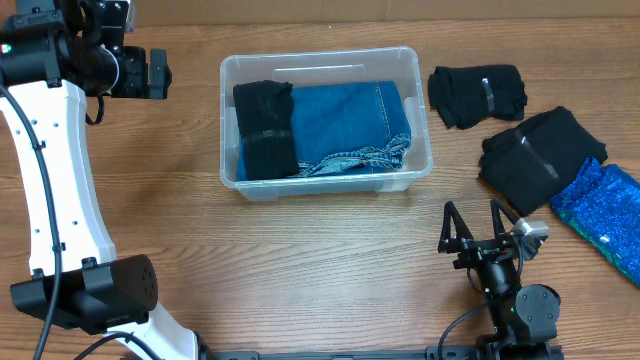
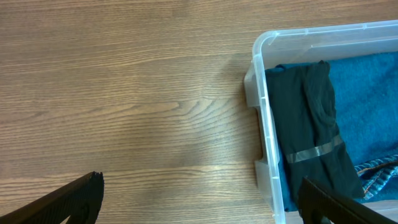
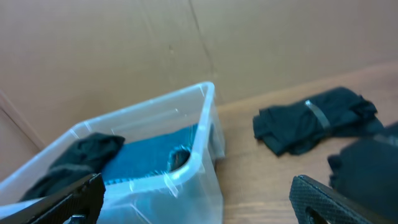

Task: Pack container
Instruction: 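Release the black cloth and raise the left gripper out of the bin, then reach the right gripper to the sparkly blue garment and grasp it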

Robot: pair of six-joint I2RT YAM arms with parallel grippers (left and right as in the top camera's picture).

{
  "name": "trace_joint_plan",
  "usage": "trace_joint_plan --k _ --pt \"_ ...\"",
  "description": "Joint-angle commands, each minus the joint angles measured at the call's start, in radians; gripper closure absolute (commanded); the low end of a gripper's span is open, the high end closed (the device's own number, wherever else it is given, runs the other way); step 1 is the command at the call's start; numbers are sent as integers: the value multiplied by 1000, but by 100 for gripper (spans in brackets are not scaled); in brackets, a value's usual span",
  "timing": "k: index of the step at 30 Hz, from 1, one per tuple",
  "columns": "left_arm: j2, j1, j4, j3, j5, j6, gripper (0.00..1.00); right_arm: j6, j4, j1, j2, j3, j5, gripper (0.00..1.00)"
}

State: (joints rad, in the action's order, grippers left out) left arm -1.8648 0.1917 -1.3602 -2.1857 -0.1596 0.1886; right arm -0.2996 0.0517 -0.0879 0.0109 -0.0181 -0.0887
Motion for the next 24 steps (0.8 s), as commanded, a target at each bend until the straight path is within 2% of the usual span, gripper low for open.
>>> trace_joint_plan --k 1,4,8,12,15,17,21,24 --pt "-12 -2 4 -8 3 -13 0 -23 -34 -7 -8 2 -138 0" --pt "-12 -2 4 -8 3 -13 0 -53 59 -7 -8 -80 -190 0" --pt "-12 -2 4 -8 3 -13 0 -33 255 -6 49 -309 -110 0" --pt "-12 -2 4 -8 3 -13 0 47 486 -6 321 -691 -25 0" --pt "-12 -2 4 -8 3 -13 0 50 697 -6 560 -961 64 0" --pt "-12 -2 4 -8 3 -13 0 123 822 -6 701 -1119 76 0" --pt "-12 -2 4 -8 3 -13 0 140 966 -6 876 -1303 80 0" --pt "-12 -2 4 -8 3 -13 0 131 1000 -6 919 -1321 90 0"
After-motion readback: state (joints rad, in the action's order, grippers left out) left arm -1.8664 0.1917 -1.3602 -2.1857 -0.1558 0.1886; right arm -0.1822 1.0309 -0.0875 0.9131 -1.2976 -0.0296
